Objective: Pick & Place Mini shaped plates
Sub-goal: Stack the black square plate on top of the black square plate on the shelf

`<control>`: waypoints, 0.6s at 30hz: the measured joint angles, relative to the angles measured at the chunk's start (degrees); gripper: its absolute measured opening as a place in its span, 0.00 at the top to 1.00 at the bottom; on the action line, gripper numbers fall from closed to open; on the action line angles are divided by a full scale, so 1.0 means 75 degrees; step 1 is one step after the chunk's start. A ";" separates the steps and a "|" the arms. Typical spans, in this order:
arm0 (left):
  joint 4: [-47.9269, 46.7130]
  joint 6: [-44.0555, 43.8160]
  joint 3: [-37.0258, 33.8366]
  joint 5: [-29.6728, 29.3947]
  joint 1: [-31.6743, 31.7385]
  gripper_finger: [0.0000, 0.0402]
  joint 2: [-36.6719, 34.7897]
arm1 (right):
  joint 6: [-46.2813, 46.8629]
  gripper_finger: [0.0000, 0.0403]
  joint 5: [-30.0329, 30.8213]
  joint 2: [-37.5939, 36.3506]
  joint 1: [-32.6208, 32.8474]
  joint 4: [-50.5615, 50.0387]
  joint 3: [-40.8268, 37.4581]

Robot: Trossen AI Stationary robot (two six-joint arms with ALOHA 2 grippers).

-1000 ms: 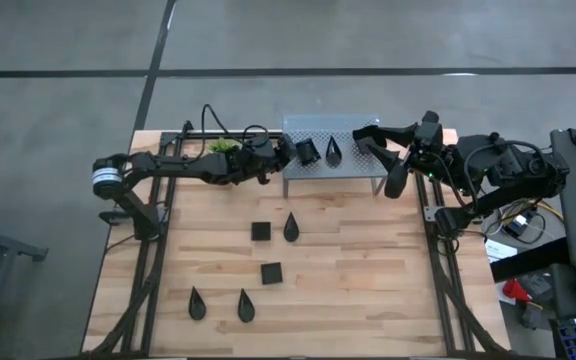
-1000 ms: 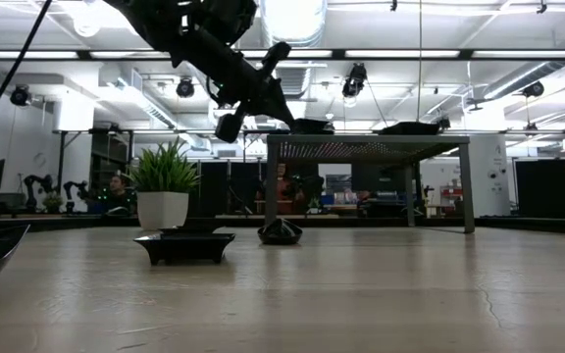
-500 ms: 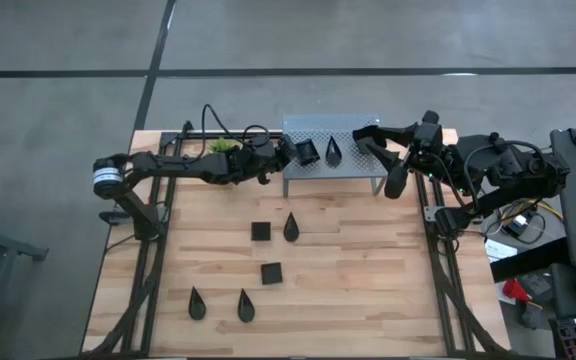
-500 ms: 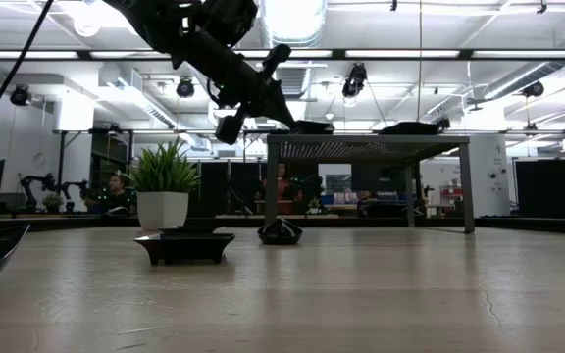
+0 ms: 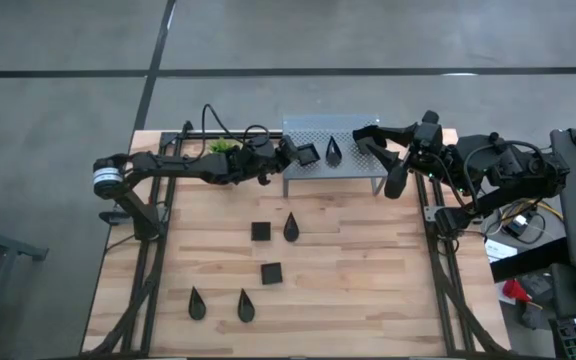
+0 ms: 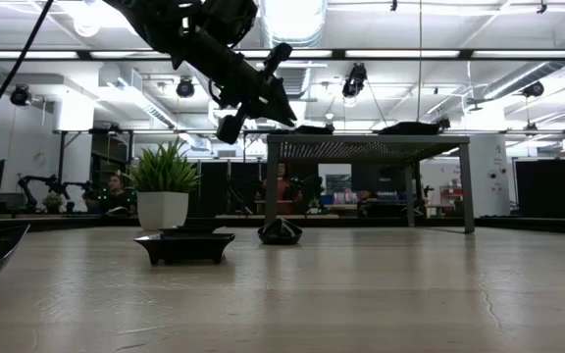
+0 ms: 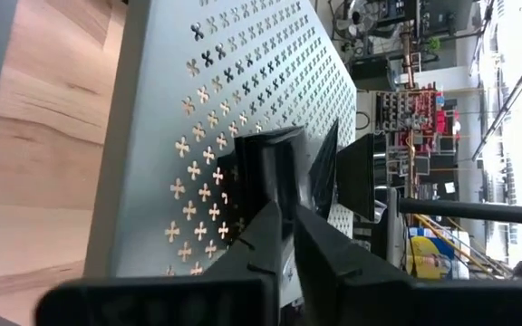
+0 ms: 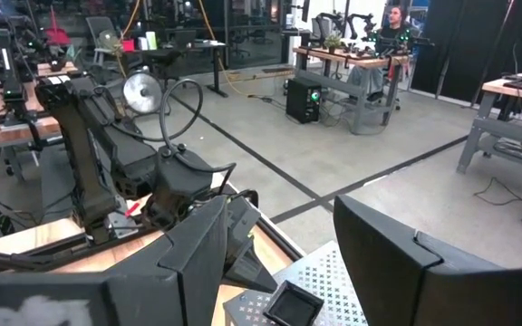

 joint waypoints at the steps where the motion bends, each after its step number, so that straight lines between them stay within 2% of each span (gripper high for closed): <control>1: -0.0003 -0.0005 0.0000 0.0033 0.0003 0.91 0.0000 | 0.0000 0.50 -0.0001 0.0000 0.0000 0.0000 0.0001; 8: 0.0000 0.0059 0.0000 0.0170 0.0001 0.80 -0.0025 | 0.0000 0.50 -0.0001 0.0000 0.0000 0.0000 0.0002; 18: 0.0010 0.0965 0.0000 0.1113 -0.0072 0.78 -0.0177 | -0.0003 0.50 -0.0001 0.0000 0.0002 0.0000 0.0001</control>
